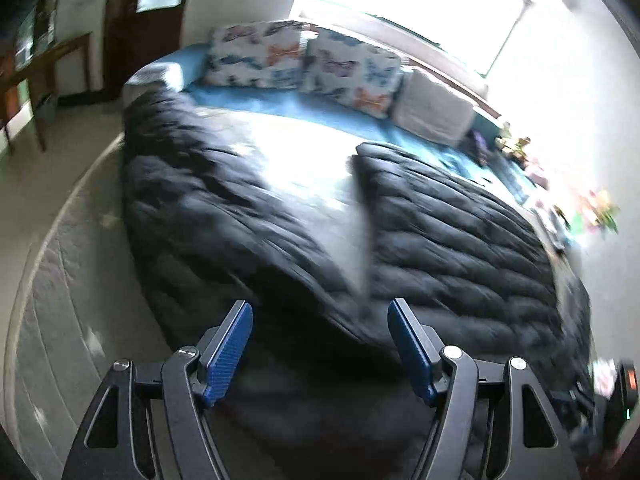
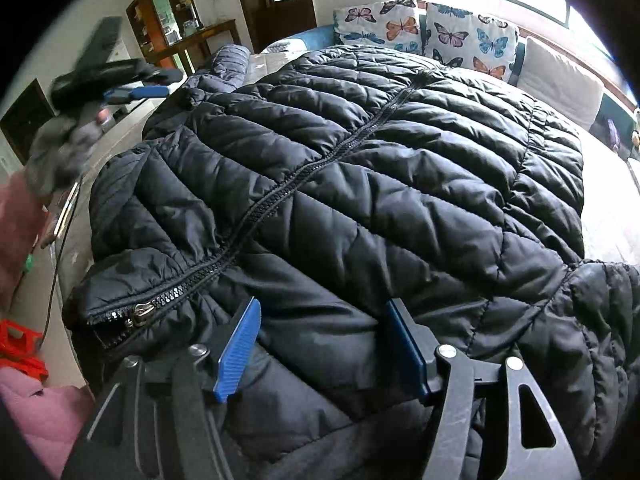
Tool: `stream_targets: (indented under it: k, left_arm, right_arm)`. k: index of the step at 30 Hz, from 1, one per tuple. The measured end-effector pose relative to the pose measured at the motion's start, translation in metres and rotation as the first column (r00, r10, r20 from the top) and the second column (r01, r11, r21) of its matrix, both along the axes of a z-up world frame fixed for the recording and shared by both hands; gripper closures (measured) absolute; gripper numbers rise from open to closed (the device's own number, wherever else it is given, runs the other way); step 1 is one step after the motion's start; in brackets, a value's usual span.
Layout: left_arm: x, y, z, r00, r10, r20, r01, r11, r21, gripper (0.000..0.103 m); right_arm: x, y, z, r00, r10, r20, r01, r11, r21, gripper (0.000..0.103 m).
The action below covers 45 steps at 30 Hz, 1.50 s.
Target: Fold large clothes
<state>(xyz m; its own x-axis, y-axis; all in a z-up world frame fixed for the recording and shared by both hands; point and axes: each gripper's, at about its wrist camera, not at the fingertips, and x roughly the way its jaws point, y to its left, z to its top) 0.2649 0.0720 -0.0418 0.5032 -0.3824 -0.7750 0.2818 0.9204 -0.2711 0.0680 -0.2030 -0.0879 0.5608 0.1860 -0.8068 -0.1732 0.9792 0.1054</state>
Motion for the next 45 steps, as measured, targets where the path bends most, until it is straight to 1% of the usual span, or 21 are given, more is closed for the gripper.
stream_targets:
  k: [2, 3, 5, 8, 11, 13, 16, 18, 19, 21, 26, 28, 31, 34, 36, 39, 40, 42, 43, 45]
  left_arm:
    - [0.031, 0.011, -0.009, 0.999, 0.035, -0.017, -0.034, 0.999, 0.014, 0.03]
    - [0.044, 0.016, -0.013, 0.999, 0.043, -0.028, -0.043, 0.999, 0.008, 0.03]
    - [0.075, 0.027, -0.021, 0.996, 0.067, -0.065, -0.069, 0.997, -0.032, 0.03]
    - [0.117, 0.044, -0.025, 0.991, 0.102, -0.082, -0.11, 0.989, -0.097, 0.03]
    - [0.159, 0.057, -0.027, 0.985, 0.135, -0.108, -0.149, 0.978, -0.143, 0.03]
    - [0.189, 0.065, -0.033, 0.977, 0.16, -0.142, -0.181, 0.972, -0.147, 0.03]
    - [0.225, 0.075, -0.037, 0.968, 0.213, -0.134, -0.223, 0.972, -0.066, 0.03]
    - [0.242, 0.08, -0.036, 0.965, 0.238, -0.111, -0.243, 0.969, -0.034, 0.03]
    - [0.254, 0.083, -0.035, 0.961, 0.262, -0.088, -0.262, 0.965, 0.01, 0.03]
    - [0.273, 0.087, -0.038, 0.955, 0.287, -0.075, -0.281, 0.957, 0.074, 0.03]
    - [0.303, 0.089, -0.051, 0.951, 0.304, -0.061, -0.293, 0.946, 0.14, 0.029]
    - [0.311, 0.081, -0.054, 0.951, 0.304, -0.05, -0.293, 0.943, 0.157, 0.026]
    - [0.31, 0.072, -0.051, 0.952, 0.303, -0.037, -0.293, 0.942, 0.16, 0.026]
    - [0.295, 0.062, -0.036, 0.96, 0.281, -0.022, -0.276, 0.953, 0.124, 0.026]
    - [0.277, 0.059, -0.023, 0.963, 0.267, -0.029, -0.263, 0.96, 0.099, 0.026]
    - [0.235, 0.064, -0.004, 0.967, 0.254, -0.028, -0.253, 0.966, 0.048, 0.026]
    - [0.213, 0.064, 0.002, 0.973, 0.229, -0.023, -0.228, 0.973, 0.035, 0.026]
    - [0.183, 0.058, 0.01, 0.982, 0.189, 0.003, -0.189, 0.981, 0.033, 0.026]
    - [0.162, 0.049, 0.014, 0.989, 0.143, 0.02, -0.144, 0.989, 0.04, 0.026]
    - [0.132, 0.04, 0.017, 0.995, 0.094, 0.04, -0.095, 0.995, 0.035, 0.026]
  right_arm:
    - [0.002, 0.001, -0.001, 1.0, 0.003, -0.004, -0.003, 1.0, 0.002, 0.028]
    - [0.002, 0.001, -0.001, 1.0, 0.005, -0.006, -0.005, 1.0, 0.002, 0.027]
    - [0.002, 0.001, -0.001, 1.0, 0.01, -0.009, -0.01, 1.0, 0.002, 0.026]
    - [0.003, 0.0, -0.001, 1.0, 0.01, -0.018, -0.01, 1.0, 0.005, 0.024]
    - [0.004, 0.001, -0.001, 1.0, 0.013, -0.024, -0.013, 1.0, 0.007, 0.023]
    - [0.005, 0.0, -0.002, 0.999, 0.014, -0.029, -0.014, 1.0, 0.011, 0.022]
    - [0.006, 0.001, -0.002, 0.999, 0.02, -0.038, -0.02, 1.0, 0.011, 0.02]
    - [0.008, 0.002, -0.002, 0.999, 0.024, -0.043, -0.024, 1.0, 0.01, 0.019]
    - [0.008, 0.002, -0.003, 0.999, 0.026, -0.044, -0.026, 1.0, 0.009, 0.018]
    - [0.009, 0.003, -0.003, 0.998, 0.029, -0.049, -0.028, 1.0, 0.01, 0.016]
    - [0.01, 0.005, -0.005, 0.998, 0.029, -0.053, -0.028, 1.0, 0.004, 0.014]
    - [0.01, 0.005, -0.005, 0.998, 0.029, -0.053, -0.028, 1.0, 0.005, 0.014]
    - [0.009, 0.005, -0.005, 0.998, 0.028, -0.054, -0.027, 1.0, 0.003, 0.014]
    - [0.01, 0.005, -0.005, 0.998, 0.026, -0.054, -0.026, 1.0, 0.001, 0.014]
    - [0.01, 0.005, -0.005, 0.998, 0.026, -0.055, -0.026, 1.0, -0.002, 0.014]
    - [0.011, 0.006, -0.005, 0.998, 0.021, -0.058, -0.022, 1.0, -0.011, 0.013]
    - [0.011, 0.007, -0.006, 0.998, 0.018, -0.059, -0.019, 1.0, -0.015, 0.013]
    - [0.012, 0.009, -0.006, 0.998, 0.013, -0.061, -0.014, 1.0, -0.027, 0.012]
    - [0.012, 0.01, -0.006, 0.998, 0.01, -0.062, -0.012, 0.999, -0.033, 0.012]
    - [0.012, 0.011, -0.006, 0.998, 0.005, -0.064, -0.007, 0.999, -0.042, 0.011]
